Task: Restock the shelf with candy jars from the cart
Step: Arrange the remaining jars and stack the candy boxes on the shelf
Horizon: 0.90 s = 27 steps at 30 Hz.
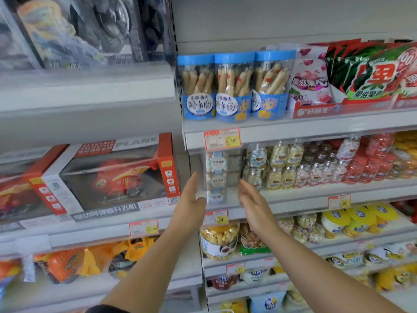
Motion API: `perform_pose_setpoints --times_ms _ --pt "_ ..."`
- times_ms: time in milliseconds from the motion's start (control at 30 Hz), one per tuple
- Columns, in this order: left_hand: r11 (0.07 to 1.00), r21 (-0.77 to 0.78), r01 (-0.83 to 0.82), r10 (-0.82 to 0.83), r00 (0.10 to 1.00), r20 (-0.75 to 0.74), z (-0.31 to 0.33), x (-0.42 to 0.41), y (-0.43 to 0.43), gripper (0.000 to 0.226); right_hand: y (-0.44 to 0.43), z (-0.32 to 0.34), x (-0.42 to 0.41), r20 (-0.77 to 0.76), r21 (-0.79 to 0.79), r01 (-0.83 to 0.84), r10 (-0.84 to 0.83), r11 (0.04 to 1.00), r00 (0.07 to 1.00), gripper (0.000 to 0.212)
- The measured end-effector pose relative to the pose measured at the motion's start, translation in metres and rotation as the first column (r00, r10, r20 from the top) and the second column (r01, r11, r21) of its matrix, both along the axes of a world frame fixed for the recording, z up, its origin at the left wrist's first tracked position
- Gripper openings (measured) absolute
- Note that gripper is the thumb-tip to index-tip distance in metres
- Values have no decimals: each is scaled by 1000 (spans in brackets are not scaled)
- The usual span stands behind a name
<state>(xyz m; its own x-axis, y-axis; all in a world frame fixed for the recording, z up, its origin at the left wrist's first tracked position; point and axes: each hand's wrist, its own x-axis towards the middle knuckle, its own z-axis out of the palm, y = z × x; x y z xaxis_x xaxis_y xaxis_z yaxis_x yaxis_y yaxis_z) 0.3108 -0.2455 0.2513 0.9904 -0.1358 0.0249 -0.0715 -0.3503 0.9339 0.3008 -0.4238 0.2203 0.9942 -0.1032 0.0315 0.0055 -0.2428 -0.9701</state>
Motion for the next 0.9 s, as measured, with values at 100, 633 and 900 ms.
perform_pose_setpoints --times_ms 100,633,900 --pt "999 -24 -31 30 999 -17 -26 -30 18 51 2 -29 -33 5 -91 13 -12 996 1000 24" --pt "924 147 -354 369 718 -590 -312 -166 104 36 67 -300 -114 -770 -211 -635 273 743 576 13" --pt "885 175 -430 402 521 -753 -487 -181 98 34 107 -461 -101 -869 -114 -580 202 807 452 29"
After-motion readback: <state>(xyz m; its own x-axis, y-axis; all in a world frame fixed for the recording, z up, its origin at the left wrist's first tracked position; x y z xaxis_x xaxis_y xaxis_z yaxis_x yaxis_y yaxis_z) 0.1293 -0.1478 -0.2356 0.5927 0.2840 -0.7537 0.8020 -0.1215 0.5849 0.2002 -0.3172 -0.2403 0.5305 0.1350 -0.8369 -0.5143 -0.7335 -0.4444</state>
